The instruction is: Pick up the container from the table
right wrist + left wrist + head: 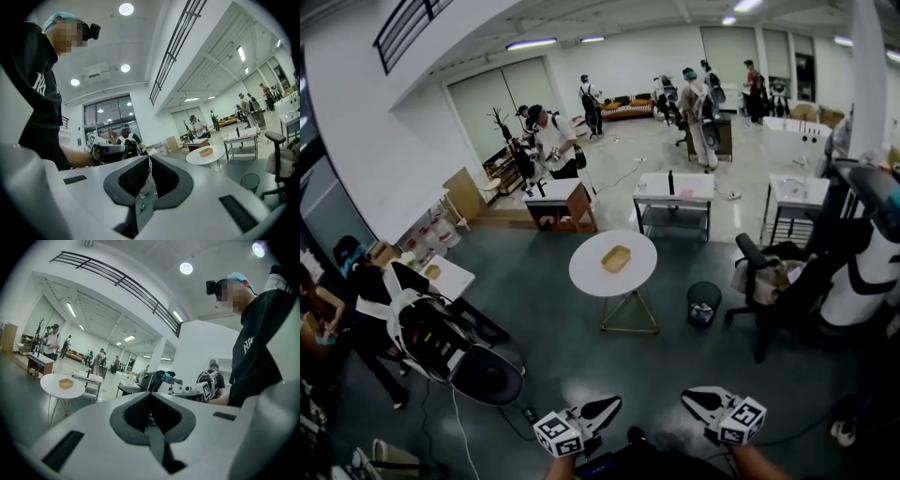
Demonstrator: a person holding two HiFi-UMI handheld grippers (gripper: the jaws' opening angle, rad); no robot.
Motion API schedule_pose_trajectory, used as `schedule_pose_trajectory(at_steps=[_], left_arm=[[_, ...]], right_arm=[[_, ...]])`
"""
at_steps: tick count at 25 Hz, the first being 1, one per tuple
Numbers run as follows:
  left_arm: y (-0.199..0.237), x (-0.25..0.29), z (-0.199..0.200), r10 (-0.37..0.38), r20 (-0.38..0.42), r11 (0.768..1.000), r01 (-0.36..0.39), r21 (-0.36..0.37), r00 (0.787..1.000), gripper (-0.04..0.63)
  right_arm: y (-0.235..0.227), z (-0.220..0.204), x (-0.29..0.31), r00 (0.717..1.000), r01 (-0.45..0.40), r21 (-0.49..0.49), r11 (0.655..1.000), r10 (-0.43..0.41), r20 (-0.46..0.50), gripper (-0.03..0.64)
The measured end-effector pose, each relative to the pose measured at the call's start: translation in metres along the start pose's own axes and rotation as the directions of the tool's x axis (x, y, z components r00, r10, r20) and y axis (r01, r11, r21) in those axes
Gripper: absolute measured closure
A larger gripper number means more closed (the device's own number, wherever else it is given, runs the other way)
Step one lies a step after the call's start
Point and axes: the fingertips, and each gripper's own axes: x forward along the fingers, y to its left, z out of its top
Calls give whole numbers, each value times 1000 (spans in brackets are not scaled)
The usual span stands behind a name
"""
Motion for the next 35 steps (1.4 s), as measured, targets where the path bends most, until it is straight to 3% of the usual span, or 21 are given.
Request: schedule_pose_trajectory(at_steps=[8, 14, 24, 31, 35], left_arm=[[14, 14, -3, -32, -3, 999, 32, -14, 999, 592], [51, 21, 6, -36, 21, 999, 36, -37, 999, 592], [166, 41, 39, -5, 71, 997, 10, -72, 997, 592], [241, 60, 93, -26, 111, 998, 32, -53, 993, 592], [272, 71, 97, -44, 110, 997, 50, -56, 993, 592]], right_arm=[[-23, -13, -5, 999, 49, 15, 999, -48, -21, 572], [-33, -2, 25, 997, 58, 49, 997, -56, -52, 572], [-104, 25, 117, 995, 37, -3, 999, -37, -89, 572], [-138, 73, 181, 997, 43, -17, 999, -44, -67, 572], [-159, 75, 201, 996, 63, -23, 998, -64, -58, 572]])
